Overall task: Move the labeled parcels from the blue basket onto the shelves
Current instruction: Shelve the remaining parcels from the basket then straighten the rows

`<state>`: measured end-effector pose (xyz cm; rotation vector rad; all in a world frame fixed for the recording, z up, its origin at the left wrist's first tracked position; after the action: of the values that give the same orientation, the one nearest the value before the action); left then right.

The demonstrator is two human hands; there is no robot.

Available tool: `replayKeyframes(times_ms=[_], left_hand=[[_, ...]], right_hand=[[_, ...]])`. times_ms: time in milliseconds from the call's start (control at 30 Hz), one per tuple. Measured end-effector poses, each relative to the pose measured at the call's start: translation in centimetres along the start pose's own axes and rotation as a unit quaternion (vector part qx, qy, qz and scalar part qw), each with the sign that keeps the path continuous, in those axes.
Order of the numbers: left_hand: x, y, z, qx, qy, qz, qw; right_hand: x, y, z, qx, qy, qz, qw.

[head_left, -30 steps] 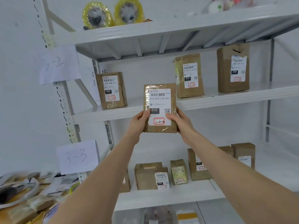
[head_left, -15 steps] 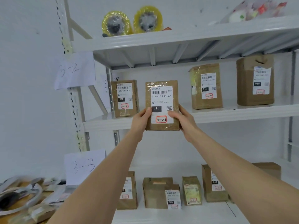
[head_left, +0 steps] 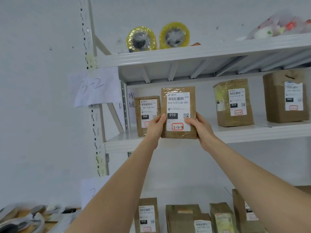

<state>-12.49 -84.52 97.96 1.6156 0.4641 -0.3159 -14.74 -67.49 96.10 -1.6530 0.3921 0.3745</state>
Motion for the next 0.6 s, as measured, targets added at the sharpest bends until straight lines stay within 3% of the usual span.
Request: replayKeyframes(times_ms=[600], left_hand=[[-1.0, 2.4, 2.3, -0.008, -0.023, -0.057, 0.998]], right_hand=[[1.0, -2.5, -2.4, 0.005, 0.017, 0.035, 0.999]])
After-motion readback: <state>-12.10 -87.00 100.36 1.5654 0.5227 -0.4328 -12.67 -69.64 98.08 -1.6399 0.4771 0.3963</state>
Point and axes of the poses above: each hand's wrist, its own x-axis away from the middle knuckle, its own z-axis out of the back of the hand, y = z × x, the point moved 9 cm from there along -x, towards the middle knuckle, and after that the axes turned 7 degrees about x, right-handed, at the moved point
